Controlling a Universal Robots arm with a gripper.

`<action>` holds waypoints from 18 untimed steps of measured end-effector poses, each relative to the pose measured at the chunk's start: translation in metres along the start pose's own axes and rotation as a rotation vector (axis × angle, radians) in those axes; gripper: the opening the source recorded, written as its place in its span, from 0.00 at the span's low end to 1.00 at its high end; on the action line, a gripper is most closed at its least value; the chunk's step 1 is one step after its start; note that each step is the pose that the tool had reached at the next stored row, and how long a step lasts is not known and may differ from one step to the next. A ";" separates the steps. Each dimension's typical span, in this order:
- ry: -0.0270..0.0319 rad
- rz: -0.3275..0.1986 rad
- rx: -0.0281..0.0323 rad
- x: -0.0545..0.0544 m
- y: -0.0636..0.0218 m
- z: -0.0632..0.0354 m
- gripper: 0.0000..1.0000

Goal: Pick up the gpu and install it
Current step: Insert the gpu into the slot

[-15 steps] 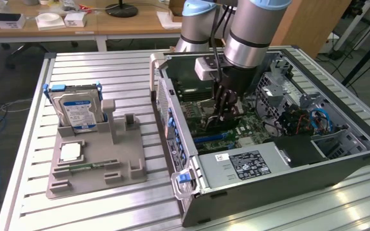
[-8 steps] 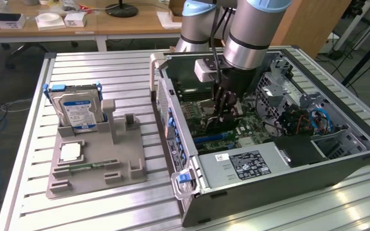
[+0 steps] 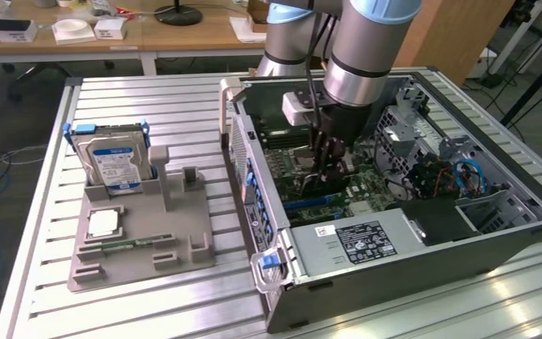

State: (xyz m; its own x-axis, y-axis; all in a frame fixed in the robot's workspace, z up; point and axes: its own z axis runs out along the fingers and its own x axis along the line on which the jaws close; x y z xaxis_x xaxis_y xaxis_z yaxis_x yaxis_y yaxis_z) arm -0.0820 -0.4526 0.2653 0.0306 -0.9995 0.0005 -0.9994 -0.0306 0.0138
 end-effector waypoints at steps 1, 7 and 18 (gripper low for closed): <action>0.0001 0.000 0.0046 0.000 0.0014 0.0004 0.26; 0.0003 0.000 0.0112 0.000 0.0032 0.0030 0.26; 0.0005 0.000 0.0113 0.000 0.0031 0.0092 0.26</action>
State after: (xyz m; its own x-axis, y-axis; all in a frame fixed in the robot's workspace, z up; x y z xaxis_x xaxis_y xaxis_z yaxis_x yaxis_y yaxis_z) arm -0.0853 -0.4526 0.2561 0.0307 -0.9995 0.0010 -0.9995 -0.0307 0.0026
